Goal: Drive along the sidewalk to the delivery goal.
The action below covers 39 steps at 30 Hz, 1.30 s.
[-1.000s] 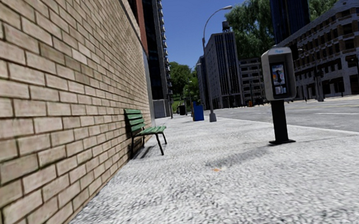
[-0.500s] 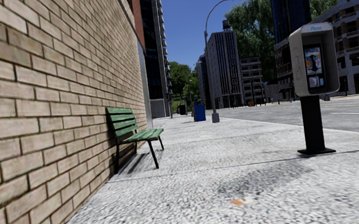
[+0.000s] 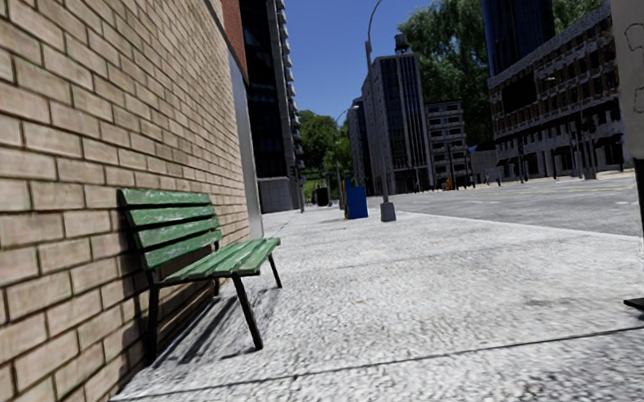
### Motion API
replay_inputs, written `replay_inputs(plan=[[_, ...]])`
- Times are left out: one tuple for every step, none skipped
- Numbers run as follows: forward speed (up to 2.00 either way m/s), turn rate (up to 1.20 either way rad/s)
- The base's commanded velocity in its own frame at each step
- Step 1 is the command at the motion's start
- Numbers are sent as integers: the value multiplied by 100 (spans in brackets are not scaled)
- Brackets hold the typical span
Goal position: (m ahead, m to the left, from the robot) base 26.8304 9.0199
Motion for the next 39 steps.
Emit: replay_inputs(plan=[[200, 0], [200, 0], [200, 0], [200, 0], [200, 0], [200, 0], [200, 0], [200, 0], [200, 0], [200, 0], [200, 0], [200, 0], [200, 0], [200, 0], [200, 0], [200, 0], [200, 0], [200, 0], [200, 0], [200, 0], [200, 0], [200, 0], [200, 0], [200, 0], [200, 0], [200, 0], [200, 0], [200, 0], [200, 0], [200, 0], [200, 0], [200, 0], [200, 0], [200, 0], [200, 0], [200, 0], [200, 0], [200, 0], [200, 0]])
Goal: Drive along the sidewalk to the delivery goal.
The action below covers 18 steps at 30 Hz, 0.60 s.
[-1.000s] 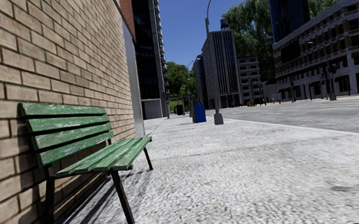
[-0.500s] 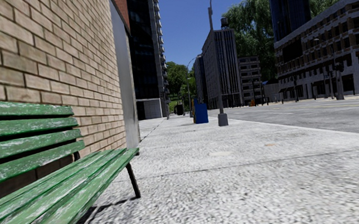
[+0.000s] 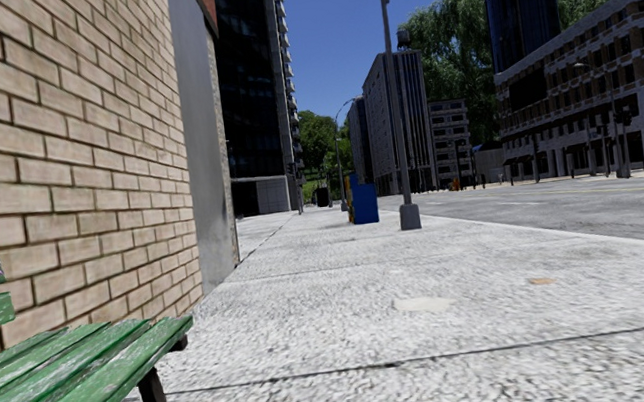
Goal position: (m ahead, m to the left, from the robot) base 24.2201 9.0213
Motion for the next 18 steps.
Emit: replay_inputs(plan=[[200, 0], [200, 0], [200, 0], [200, 0], [200, 0], [200, 0], [200, 0], [200, 0], [200, 0], [200, 0], [200, 0], [200, 0], [200, 0], [200, 0], [200, 0], [200, 0], [200, 0], [200, 0]])
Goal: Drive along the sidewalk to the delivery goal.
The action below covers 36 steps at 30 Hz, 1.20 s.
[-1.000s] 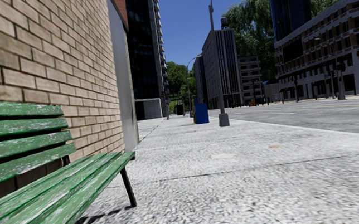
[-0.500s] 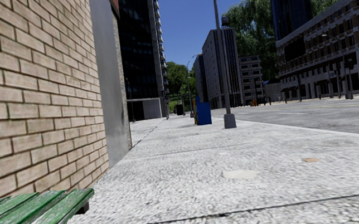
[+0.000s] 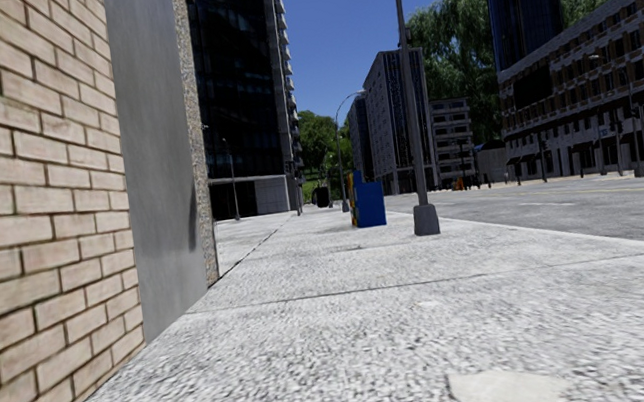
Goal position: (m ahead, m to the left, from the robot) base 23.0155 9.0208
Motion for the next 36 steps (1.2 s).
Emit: replay_inputs(plan=[[200, 0], [200, 0], [200, 0], [200, 0], [200, 0], [200, 0], [200, 0], [200, 0], [200, 0], [200, 0], [200, 0], [200, 0], [200, 0], [200, 0], [200, 0], [200, 0], [200, 0], [200, 0], [200, 0], [200, 0], [200, 0], [200, 0], [200, 0], [200, 0], [200, 0], [200, 0], [200, 0], [200, 0], [200, 0], [200, 0], [200, 0], [200, 0], [200, 0], [200, 0], [200, 0], [200, 0]])
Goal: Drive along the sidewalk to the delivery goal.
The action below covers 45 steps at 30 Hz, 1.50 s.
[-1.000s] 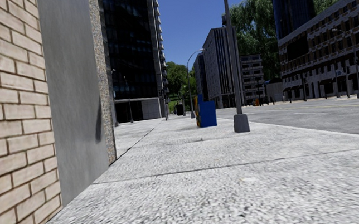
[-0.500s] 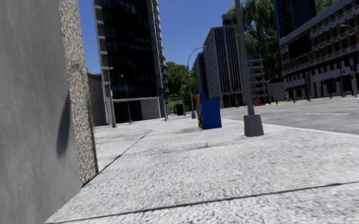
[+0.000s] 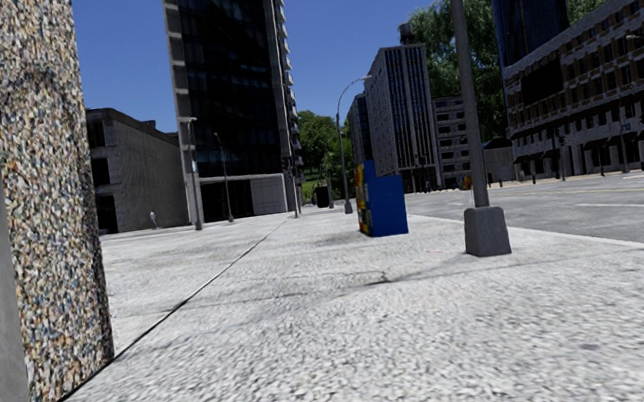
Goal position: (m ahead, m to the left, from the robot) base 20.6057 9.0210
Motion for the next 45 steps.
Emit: replay_inputs(plan=[[200, 0], [200, 0], [200, 0], [200, 0], [200, 0], [200, 9], [200, 18], [200, 18], [200, 33], [200, 41], [200, 45], [200, 48], [200, 48], [200, 49], [200, 49], [200, 49], [200, 49], [200, 49], [200, 49], [200, 49], [200, 49], [200, 49], [200, 49], [200, 49], [200, 49], [200, 49], [200, 49], [200, 49], [200, 49], [200, 49], [200, 49], [200, 49], [200, 49], [200, 49], [200, 49], [200, 49], [200, 49], [200, 29], [200, 29], [200, 0], [200, 0], [200, 0], [200, 0], [200, 0], [200, 0]])
